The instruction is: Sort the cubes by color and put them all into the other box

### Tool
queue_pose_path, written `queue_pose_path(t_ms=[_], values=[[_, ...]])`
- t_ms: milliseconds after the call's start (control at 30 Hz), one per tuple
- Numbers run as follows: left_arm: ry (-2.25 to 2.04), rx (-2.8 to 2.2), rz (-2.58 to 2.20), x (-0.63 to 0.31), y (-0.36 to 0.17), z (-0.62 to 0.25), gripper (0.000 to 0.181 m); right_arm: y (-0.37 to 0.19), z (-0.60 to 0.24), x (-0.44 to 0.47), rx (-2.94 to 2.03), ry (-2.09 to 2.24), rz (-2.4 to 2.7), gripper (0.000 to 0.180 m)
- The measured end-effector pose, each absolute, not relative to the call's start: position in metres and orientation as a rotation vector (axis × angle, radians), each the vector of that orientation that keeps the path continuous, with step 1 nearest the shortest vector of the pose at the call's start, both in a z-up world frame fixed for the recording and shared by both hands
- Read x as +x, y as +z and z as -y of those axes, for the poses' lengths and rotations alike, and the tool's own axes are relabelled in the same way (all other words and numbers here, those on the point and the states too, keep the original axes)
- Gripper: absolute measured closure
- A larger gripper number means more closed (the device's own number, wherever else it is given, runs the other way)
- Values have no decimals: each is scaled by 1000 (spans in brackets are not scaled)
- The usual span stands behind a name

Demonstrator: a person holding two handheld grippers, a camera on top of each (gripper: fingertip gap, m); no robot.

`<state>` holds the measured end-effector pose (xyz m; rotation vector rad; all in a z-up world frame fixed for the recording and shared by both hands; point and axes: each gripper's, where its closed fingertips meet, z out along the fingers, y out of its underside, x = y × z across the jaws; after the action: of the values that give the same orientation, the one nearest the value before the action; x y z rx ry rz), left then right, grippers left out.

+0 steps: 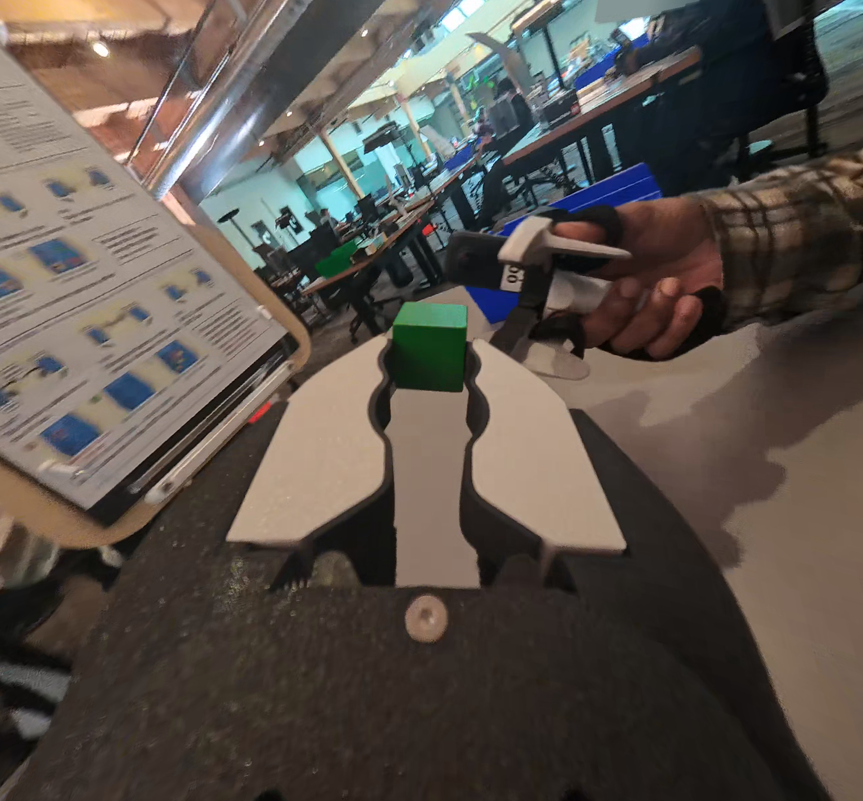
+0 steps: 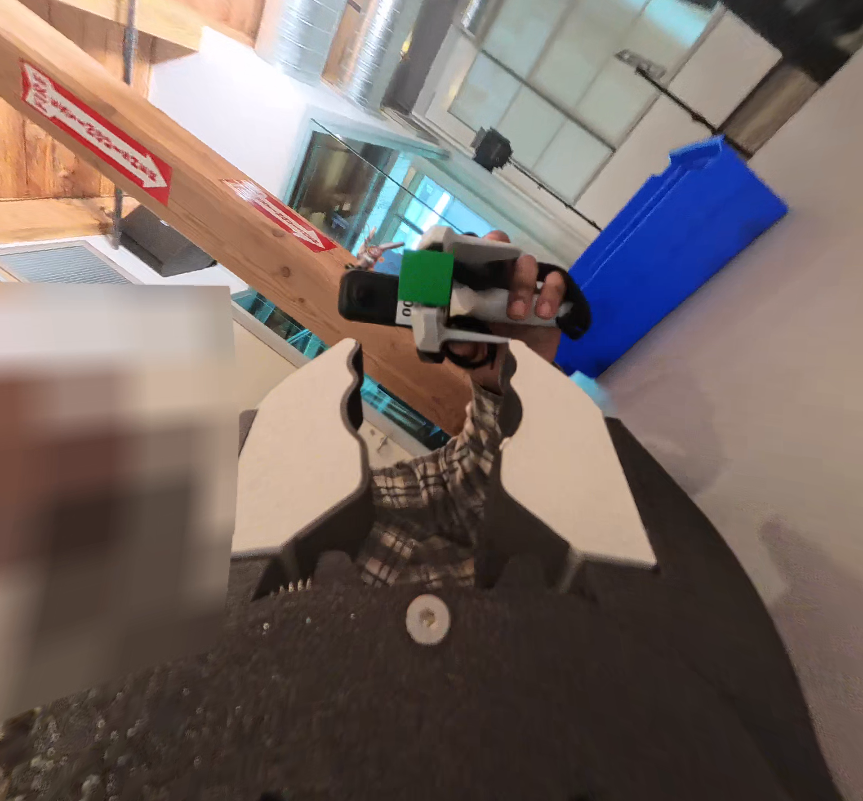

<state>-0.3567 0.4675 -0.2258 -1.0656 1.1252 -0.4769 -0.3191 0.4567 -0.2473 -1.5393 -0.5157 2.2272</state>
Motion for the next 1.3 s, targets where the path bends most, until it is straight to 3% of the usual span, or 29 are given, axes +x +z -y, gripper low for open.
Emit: queue_pose_path(t_ms=[267, 533, 633, 800, 967, 1133, 1300], values=[[-558, -1000, -1192, -315, -252, -451, 153, -253, -447, -327, -1722, 2223, 543, 131], [-605, -1036, -1189, -314, -263, -450, 153, -257, -438, -344, -1812, 2187, 672, 151], [-661, -1114, -1146, -316, -270, -457, 130, -252, -444, -322, -1854, 2075, 695, 151], [-749, -1233, -1112, -312, -289, -468, 105, -238, -496, -206, -2021, 1437, 729, 151], [-705, -1278, -1165, -300, -307, -470, 106, -238, -566, -31, -2168, 602, 838, 151], [-666, -1325, -1174, -297, -308, -474, 113, -290, -599, 81, -2216, 164, 1223, 150], [-712, -1378, -1166, -290, -302, -472, 116, -360, -606, 110, -2199, 71, 1628, 150]])
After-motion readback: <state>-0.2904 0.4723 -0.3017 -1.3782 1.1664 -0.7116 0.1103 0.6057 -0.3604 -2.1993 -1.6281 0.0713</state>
